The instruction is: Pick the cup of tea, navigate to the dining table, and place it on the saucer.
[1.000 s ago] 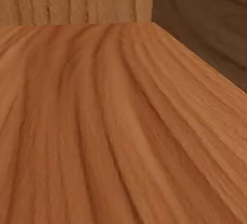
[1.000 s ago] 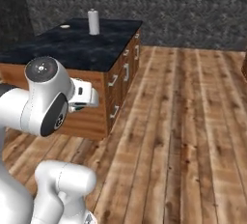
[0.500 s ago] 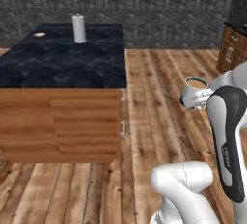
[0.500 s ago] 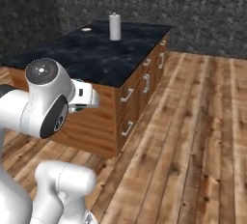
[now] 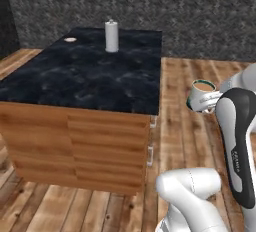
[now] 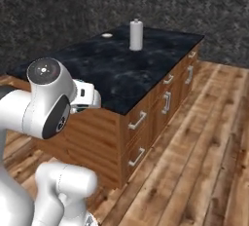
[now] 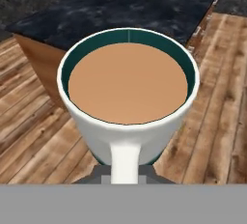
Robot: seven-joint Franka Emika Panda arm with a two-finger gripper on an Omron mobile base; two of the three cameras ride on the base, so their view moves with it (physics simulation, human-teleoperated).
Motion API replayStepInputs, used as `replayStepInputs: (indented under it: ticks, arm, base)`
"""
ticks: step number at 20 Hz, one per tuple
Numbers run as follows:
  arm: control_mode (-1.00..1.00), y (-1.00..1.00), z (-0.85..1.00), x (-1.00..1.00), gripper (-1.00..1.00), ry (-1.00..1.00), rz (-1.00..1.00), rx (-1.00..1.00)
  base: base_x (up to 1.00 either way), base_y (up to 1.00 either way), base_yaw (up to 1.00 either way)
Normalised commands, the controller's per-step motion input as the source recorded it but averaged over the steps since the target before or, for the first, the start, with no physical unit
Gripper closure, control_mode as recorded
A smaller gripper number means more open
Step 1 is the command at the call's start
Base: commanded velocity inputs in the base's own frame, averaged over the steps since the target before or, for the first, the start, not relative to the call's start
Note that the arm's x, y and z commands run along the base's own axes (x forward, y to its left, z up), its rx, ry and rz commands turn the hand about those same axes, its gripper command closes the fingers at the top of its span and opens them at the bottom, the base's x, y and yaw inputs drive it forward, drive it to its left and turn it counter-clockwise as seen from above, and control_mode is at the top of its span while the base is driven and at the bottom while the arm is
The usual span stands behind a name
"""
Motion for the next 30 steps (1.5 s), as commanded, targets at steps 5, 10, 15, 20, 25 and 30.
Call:
replayStepInputs:
  ticks: [5, 10, 15, 20, 25, 30]
  arm:
    - [1.00, 0.00, 0.00, 0.00, 1.00, 0.00, 0.00, 0.00]
    - [1.00, 0.00, 0.00, 0.00, 1.00, 0.00, 0.00, 0.00]
    - [1.00, 0.00, 0.00, 0.00, 1.00, 0.00, 0.00, 0.00]
    - [1.00, 0.00, 0.00, 0.00, 1.00, 0.00, 0.00, 0.00]
    - [1.00, 0.00, 0.00, 0.00, 1.00, 0.00, 0.00, 0.00]
    - [1.00, 0.00, 0.00, 0.00, 1.00, 0.00, 0.00, 0.00]
  base:
    - [0.97, 0.40, 0.19]
    - [0.77, 0.80, 0.02]
    - [0.64, 1.00, 0.00]
    - [0.49, 1.00, 0.00]
    - [0.45, 1.00, 0.00]
    - [0.48, 1.00, 0.00]
